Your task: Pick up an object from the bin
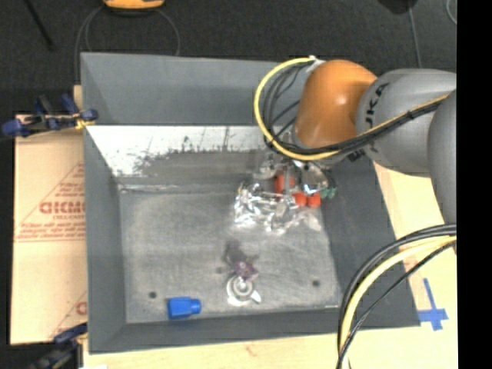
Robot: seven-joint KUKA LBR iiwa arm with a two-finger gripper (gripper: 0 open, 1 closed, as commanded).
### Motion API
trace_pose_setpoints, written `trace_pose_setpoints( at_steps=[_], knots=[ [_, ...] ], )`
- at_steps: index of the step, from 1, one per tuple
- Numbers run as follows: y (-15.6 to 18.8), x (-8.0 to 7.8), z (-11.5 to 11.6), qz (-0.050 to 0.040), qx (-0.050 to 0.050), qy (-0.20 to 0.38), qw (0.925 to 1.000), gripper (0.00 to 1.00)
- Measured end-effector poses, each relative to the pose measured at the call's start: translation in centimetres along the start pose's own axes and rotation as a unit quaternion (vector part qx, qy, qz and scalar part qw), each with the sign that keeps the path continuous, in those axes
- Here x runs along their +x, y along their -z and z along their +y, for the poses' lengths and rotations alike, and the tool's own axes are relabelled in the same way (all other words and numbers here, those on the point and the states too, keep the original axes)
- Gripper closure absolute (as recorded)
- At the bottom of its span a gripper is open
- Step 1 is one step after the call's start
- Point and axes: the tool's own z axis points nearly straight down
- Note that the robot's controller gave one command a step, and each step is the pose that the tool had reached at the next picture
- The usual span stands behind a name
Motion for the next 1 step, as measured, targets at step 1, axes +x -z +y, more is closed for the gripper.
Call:
trace_pose_setpoints(
  at_steps=[1],
  knots=[
    [0.48,0.86,1.42,-0.0002,-0.001,-0.096,0.9954,0.00]
  ],
)
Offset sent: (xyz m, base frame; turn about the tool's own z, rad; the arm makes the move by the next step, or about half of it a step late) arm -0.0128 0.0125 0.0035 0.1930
